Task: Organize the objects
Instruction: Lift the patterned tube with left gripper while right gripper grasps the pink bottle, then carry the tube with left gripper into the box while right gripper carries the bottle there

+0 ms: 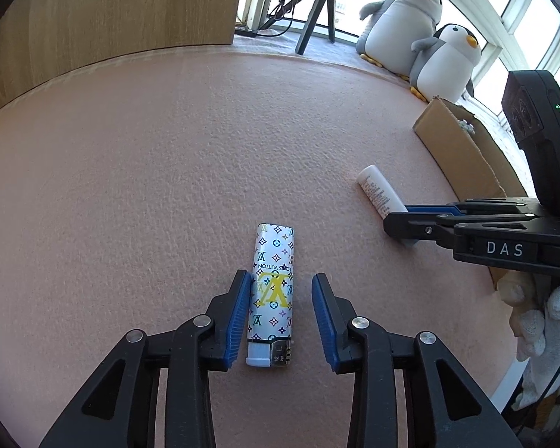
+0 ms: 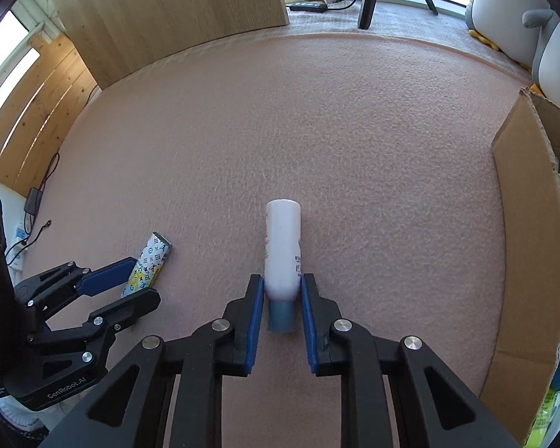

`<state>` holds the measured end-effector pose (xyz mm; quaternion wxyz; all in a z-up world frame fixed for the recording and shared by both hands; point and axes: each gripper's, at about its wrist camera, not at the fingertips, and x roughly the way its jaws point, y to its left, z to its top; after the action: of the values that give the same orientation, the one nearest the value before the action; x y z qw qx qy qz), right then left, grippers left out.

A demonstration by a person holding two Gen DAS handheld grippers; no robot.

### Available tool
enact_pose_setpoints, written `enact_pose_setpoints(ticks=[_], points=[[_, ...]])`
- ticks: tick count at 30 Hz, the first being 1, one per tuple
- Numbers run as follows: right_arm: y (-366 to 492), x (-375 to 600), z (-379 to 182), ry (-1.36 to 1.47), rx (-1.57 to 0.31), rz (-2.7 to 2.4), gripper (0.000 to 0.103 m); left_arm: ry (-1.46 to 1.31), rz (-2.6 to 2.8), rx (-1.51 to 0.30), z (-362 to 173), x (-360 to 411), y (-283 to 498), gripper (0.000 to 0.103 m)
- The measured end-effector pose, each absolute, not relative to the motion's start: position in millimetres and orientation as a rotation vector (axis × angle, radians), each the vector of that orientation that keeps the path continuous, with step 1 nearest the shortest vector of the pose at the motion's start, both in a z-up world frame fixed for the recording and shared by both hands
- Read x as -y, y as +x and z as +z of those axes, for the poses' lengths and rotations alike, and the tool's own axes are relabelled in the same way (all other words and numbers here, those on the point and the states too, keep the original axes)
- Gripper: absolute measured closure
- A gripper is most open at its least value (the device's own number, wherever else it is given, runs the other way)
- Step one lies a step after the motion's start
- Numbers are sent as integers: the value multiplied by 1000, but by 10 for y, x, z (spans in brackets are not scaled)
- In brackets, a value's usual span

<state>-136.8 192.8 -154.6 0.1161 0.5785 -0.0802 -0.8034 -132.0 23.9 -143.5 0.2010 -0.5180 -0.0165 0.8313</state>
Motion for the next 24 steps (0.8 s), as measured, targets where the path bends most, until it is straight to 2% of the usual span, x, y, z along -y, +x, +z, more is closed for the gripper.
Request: enact_pose_setpoints(ticks=[2,9,14,18,24], points=[[-1256,-1976,-1545,1688,290,-2346,85,-1442,2314,46,-1436,-271,-1280,79],[-896,-2069,-1541,1672,372,-2351,85,-1436,2275,92,-1429,-362,-1107,79],[-680,-2233,-1427,1611,520,-2359,85,-1429,2253,150,-1378,-418,-1048,79],[-594,-2294,-1361,1593,524,-2370,85,-1405,2247,159,-1301,-512,-1035,79],[-538,-2304,-1452,1638,414,-2368,85,-1416,2236,139,-1332,-640,-1068,79]])
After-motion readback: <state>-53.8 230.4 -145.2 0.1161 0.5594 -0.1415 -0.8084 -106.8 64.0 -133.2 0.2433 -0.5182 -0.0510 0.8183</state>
